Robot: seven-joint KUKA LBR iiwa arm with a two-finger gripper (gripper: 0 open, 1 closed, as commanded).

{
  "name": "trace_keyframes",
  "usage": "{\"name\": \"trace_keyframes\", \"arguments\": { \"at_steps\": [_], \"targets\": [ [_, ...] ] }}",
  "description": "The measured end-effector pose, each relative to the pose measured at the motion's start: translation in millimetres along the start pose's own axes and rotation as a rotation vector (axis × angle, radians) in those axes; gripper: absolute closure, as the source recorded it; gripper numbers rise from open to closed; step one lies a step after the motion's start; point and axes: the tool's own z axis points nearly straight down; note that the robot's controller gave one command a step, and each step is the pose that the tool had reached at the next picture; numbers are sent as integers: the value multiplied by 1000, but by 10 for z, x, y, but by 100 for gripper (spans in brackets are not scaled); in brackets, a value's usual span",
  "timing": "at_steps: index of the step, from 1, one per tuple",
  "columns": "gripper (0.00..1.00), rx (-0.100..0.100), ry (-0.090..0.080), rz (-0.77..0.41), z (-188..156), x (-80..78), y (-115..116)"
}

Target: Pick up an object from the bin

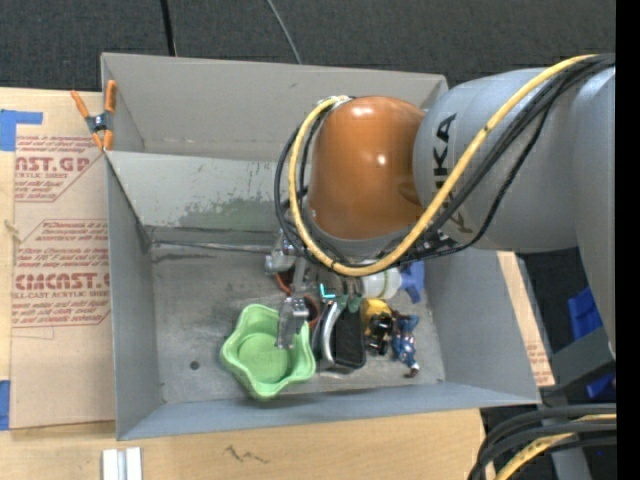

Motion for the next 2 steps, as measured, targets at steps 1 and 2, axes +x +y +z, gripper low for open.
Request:
{"name": "trace_keyframes", "arguments": {
  "at_steps": [1,2],
  "targets": [
    [0,-1,-8,1,-40,-19,-6],
    [100,6,-16,-410,1168,245,365]
  ]
}}
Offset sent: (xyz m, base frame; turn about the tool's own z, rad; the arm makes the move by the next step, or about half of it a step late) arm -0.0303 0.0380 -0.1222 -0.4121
